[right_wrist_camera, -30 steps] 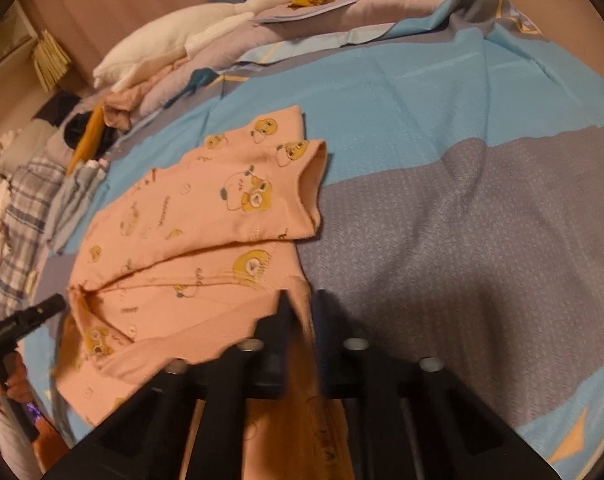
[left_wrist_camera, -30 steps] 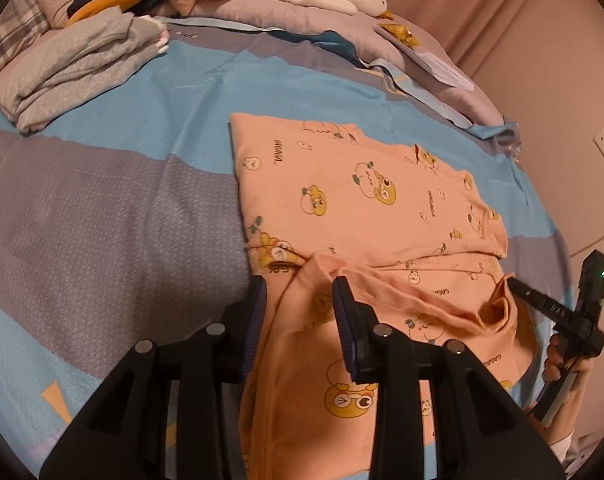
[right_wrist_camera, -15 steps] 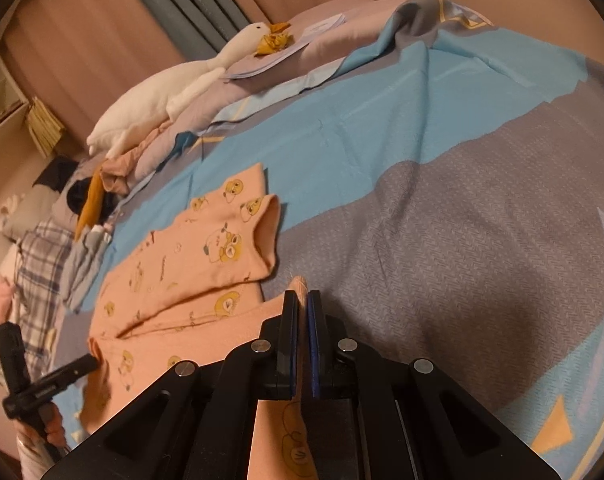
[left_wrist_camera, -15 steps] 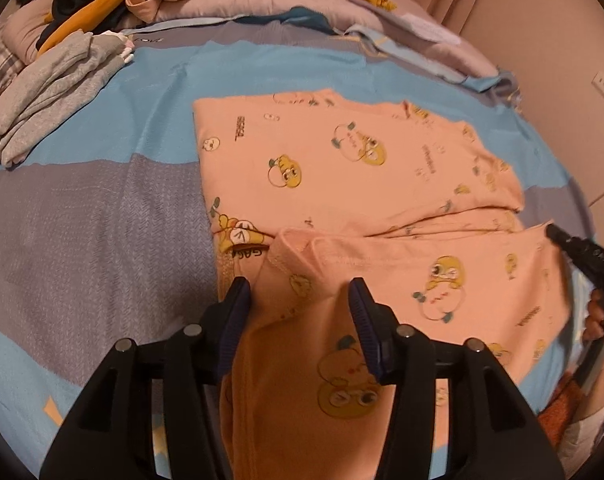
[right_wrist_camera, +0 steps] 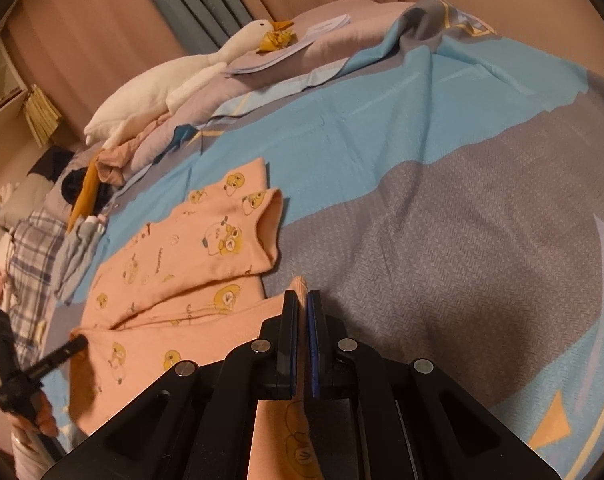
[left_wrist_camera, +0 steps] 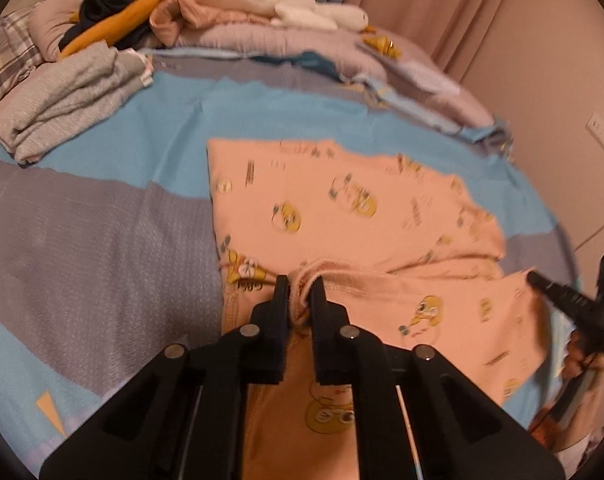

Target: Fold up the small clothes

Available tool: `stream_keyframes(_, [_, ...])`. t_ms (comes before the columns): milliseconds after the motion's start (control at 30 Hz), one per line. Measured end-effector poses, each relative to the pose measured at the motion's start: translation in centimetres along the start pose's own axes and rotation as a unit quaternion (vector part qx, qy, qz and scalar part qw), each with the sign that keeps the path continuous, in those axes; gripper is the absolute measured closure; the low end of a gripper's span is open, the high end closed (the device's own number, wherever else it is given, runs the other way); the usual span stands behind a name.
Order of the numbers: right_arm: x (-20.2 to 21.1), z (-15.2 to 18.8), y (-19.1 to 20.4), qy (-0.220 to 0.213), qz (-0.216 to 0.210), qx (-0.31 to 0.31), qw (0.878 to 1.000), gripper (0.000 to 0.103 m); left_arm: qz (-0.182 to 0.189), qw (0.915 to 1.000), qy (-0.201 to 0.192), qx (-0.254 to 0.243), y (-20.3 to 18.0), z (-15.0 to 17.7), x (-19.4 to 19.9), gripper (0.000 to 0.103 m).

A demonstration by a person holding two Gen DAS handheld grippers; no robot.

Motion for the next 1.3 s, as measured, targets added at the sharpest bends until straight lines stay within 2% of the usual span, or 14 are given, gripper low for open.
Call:
stream_keyframes(167, [2.3, -0.9, 1.3, -0.026, -0.011, 0.008, 1.000, 0.097, 0.027, 0.9984, -0.044, 0.025, -0.9, -1.9, 3.6, 0.095])
stream_keyframes(333, [5.1, -3.4, 3.0, -0.069, -0.027, 0.028, 0.997, 0.097, 0.059, 0.9952, -0.067, 0.039, -1.0, -3.8, 5.5, 0.095])
stream_keyframes(500, [4.3, -6.9, 4.6, -0.082, -0.013, 0.060, 0.995, 0.097, 0.059, 0.9940, -0.081, 0.042, -0.3, -6.6, 5.4, 0.095])
stream_keyframes(600, [2.2, -9.4, 6.2, -0.078, -0.015, 0.075, 0.994, 0.097, 0.062, 0.9934, -0.082, 0.050, 0.3, -8.8, 4.4, 0.095])
stream_keyframes(733, [-0.9, -11.4, 7.2, -0.060, -0.012, 0.074, 0.995, 0.097, 0.043, 0.9947, -0.079, 0.050, 1.5, -11.3, 2.4, 0.095])
stream_keyframes(867, [-4.3, -12.0, 7.3, -0.037, 0.011, 0.075, 0.996, 0.097, 0.036, 0.9957, -0.049, 0.070, 3.5, -12.6, -1.2, 0.095])
stream_keyframes(933, [-6.0, -12.0, 6.7, -0.016, 0.033, 0.072, 0.997, 0.097, 0.034, 0.9962, -0.033, 0.073, 4.0, -12.8, -2.7, 0.095])
stream_keyframes(1100, [-8.8, -11.8, 6.0, 0.010, 0.051, 0.062, 0.997, 0.097, 0.003, 0.9978, -0.010, 0.065, 5.2, -12.6, -6.2, 0.094])
stream_keyframes(1233, [-10.2, -11.4, 5.4, 0.025, 0.084, 0.062, 0.994, 0.097, -0.035, 0.9965, -0.011, 0.075, 7.0, -12.0, -7.2, 0.093])
stream_keyframes(1300, [-9.9, -11.2, 5.0, 0.025, 0.106, 0.067, 0.992, 0.097, -0.035, 0.9958, -0.006, 0.085, 7.5, -11.6, -7.1, 0.086])
Point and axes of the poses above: each gripper's, at about its wrist camera, not at the fingertips, and x roughly against the way its jaws point, y to its left, z to its underside, the point moved 7 cm from there along -x, roughly the way its jaws point, and after that the axes turned 4 degrees about z, right-handed, at the moved point
